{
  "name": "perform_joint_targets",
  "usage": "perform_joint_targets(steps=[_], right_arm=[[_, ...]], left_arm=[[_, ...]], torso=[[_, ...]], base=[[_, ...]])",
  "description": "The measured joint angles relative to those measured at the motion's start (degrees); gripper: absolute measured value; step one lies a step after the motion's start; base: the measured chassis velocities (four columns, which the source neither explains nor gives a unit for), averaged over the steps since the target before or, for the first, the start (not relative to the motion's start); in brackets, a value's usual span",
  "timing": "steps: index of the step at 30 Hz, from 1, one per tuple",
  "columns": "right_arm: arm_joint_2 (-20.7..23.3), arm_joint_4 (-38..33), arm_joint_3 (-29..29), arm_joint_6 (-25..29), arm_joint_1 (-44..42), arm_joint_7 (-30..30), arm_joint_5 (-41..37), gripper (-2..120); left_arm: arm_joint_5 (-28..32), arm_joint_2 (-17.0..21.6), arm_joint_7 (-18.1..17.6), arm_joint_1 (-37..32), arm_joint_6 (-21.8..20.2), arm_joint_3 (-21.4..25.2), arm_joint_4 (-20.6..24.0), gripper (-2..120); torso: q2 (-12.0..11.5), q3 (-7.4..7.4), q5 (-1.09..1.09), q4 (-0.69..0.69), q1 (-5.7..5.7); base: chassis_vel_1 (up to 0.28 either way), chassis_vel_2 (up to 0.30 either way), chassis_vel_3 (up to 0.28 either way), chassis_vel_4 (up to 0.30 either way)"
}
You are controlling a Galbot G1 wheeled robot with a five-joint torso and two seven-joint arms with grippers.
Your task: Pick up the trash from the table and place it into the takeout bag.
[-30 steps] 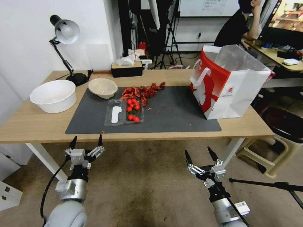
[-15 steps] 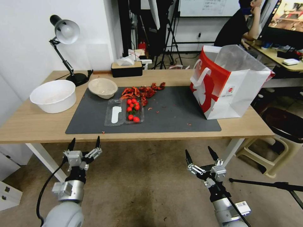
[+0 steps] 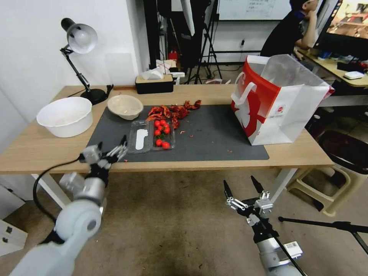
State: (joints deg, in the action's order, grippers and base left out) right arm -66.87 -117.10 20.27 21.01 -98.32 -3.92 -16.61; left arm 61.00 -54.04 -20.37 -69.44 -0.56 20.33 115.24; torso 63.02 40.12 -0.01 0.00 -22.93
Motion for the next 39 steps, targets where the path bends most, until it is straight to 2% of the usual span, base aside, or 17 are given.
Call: perform_joint_targets(steps=[1, 2, 4, 6, 7, 10, 11, 14, 15, 17, 19, 22, 26, 30, 36, 38, 39], right_arm=[[0.0, -0.2, 0.0, -0.1, 0.0, 0.0, 0.1, 100], [0.0, -0.2, 0.0, -0.1, 0.0, 0.0, 0.1, 100], [0.0, -0.4, 0.0, -0.3, -0.2, -0.1, 0.2, 100], [0.0, -0.7, 0.0, -0.3, -0.5, -0.2, 0.3, 100], [0.0, -0.7, 0.0, -0.3, -0.5, -0.2, 0.3, 100], [0.0, -0.8, 0.3, -0.3, -0.8, -0.2, 0.3, 100], [0.0, -0.8, 0.3, -0.3, -0.8, -0.2, 0.3, 100], [0.0, -0.7, 0.6, -0.3, -0.9, -0.3, 0.3, 100], [0.0, -0.7, 0.6, -0.3, -0.9, -0.3, 0.3, 100], [0.0, -0.4, 0.7, -0.2, -0.9, -0.3, 0.3, 100], [0.0, -0.3, 0.8, -0.2, -0.9, -0.3, 0.3, 100], [0.0, 0.1, 0.8, -0.2, -0.8, -0.4, 0.3, 100], [0.0, 0.4, 0.8, -0.3, -0.5, -0.5, 0.3, 100], [0.0, 0.6, 0.6, -0.5, -0.1, -0.7, 0.3, 100], [-0.1, 1.1, 0.5, -0.5, 0.2, -0.8, 0.4, 100], [-0.1, 1.4, 0.3, -0.5, 0.4, -0.8, 0.4, 100], [-0.1, 1.4, 0.3, -0.5, 0.4, -0.8, 0.4, 100]], left_arm=[[3.2, 0.3, -0.2, 2.6, -0.5, -1.1, -1.0, 100], [3.2, 0.3, -0.2, 2.6, -0.5, -1.1, -1.0, 100], [7.1, 0.4, -0.5, 6.3, -0.9, -2.5, -2.8, 100], [12.5, 0.3, -1.3, 12.5, -2.1, -4.1, -6.6, 100], [12.5, 0.3, -1.3, 12.5, -2.1, -4.1, -6.6, 100], [17.7, -0.2, -2.6, 18.7, -4.1, -5.5, -12.0, 100], [17.7, -0.2, -2.6, 18.7, -4.1, -5.5, -12.0, 100], [20.4, -1.2, -3.6, 23.0, -5.5, -6.7, -16.9, 100], [20.4, -1.2, -3.6, 23.0, -5.5, -6.7, -16.9, 100], [23.1, -2.9, -4.6, 28.0, -6.7, -8.0, -22.6, 100], [23.4, -3.2, -4.8, 28.8, -6.9, -8.1, -23.4, 100], [23.9, -5.0, -6.2, 33.6, -7.8, -10.2, -28.9, 100], [23.9, -6.2, -7.5, 37.1, -8.8, -11.7, -33.0, 100], [24.7, -6.7, -8.9, 39.1, -10.0, -12.3, -35.7, 100], [25.6, -7.0, -10.3, 39.6, -10.2, -12.2, -37.2, 100], [25.6, -7.1, -10.4, 39.3, -9.6, -12.2, -37.6, 88], [25.6, -7.1, -10.4, 39.3, -9.6, -12.2, -37.6, 88]], torso=[[0.0, 0.0, 0.02, 0.01, 0.0], [0.0, 0.0, 0.02, 0.01, 0.0], [0.0, -0.01, 0.0, 0.0, 0.01], [0.0, 0.0, 0.02, -0.02, 0.0], [0.0, 0.0, 0.02, -0.02, 0.0], [0.0, 0.0, 0.01, 0.0, 0.0], [0.0, 0.0, 0.01, 0.0, 0.0], [0.0, 0.0, 0.01, 0.01, 0.0], [0.0, 0.0, 0.01, 0.01, 0.0], [0.0, 0.0, 0.01, 0.0, 0.0], [0.0, 0.0, 0.01, 0.0, 0.0], [0.0, 0.0, 0.01, 0.0, 0.01], [0.0, 0.0, 0.02, -0.01, 0.01], [0.0, 0.0, 0.0, 0.0, 0.0], [0.0, -0.01, 0.0, 0.0, 0.01], [0.0, -0.01, 0.01, 0.0, 0.01], [0.0, -0.01, 0.01, 0.0, 0.01]], base=[[0.0, 0.0, 0.0, 0.0], [0.0, 0.0, 0.0, 0.0], [0.0, 0.0, 0.0, 0.0], [0.0, 0.0, 0.0, 0.0], [0.0, 0.0, 0.0, 0.0], [0.0, 0.0, 0.0, 0.0], [0.0, 0.0, 0.0, 0.0], [0.0, 0.0, 0.0, 0.0], [0.0, 0.0, 0.0, 0.0], [0.0, 0.0, 0.0, 0.0], [0.0, 0.0, 0.0, 0.0], [0.0, 0.0, 0.0, 0.0], [0.0, 0.0, 0.0, 0.0], [0.0, 0.0, 0.0, 0.0], [0.0, 0.0, 0.0, 0.0], [0.0, 0.0, 0.0, 0.0], [0.0, 0.0, 0.0, 0.0]])
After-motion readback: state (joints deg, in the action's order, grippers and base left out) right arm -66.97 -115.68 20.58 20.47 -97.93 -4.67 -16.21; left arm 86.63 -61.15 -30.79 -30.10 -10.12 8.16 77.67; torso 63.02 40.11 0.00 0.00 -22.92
